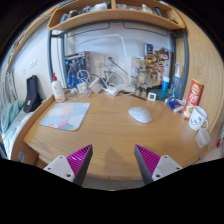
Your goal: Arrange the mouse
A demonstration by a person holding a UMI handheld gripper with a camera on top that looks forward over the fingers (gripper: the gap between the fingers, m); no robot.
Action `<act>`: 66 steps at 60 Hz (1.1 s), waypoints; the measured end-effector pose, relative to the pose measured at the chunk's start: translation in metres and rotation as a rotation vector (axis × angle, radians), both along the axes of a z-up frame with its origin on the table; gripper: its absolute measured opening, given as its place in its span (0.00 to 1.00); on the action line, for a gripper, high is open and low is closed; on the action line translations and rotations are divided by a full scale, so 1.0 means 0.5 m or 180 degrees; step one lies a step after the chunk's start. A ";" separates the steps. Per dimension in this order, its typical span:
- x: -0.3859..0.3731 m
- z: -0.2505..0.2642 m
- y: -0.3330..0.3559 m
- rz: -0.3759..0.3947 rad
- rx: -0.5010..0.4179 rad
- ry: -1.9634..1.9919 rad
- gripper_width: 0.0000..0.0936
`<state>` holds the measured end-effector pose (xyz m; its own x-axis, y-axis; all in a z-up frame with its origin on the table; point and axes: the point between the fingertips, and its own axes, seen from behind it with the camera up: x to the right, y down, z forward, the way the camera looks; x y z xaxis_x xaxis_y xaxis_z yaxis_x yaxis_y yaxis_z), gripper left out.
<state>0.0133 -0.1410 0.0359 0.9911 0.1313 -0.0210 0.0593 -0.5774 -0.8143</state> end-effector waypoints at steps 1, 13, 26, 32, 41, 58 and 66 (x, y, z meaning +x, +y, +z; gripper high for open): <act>0.017 -0.006 0.009 -0.0019 -0.0012 -0.0014 0.91; 0.158 -0.049 0.131 -0.0179 -0.0082 -0.0092 0.88; 0.212 -0.078 0.288 -0.0106 -0.0077 -0.0103 0.88; 0.214 -0.088 0.347 -0.0035 -0.0071 -0.0064 0.89; 0.214 -0.087 0.422 0.0041 -0.0019 -0.0042 0.92; 0.232 -0.083 0.490 0.0019 0.0041 0.0024 0.74; 0.248 -0.084 0.496 -0.0138 0.0067 -0.0003 0.57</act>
<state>0.1372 0.1071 -0.0060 0.9959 0.0887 -0.0179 0.0353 -0.5622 -0.8262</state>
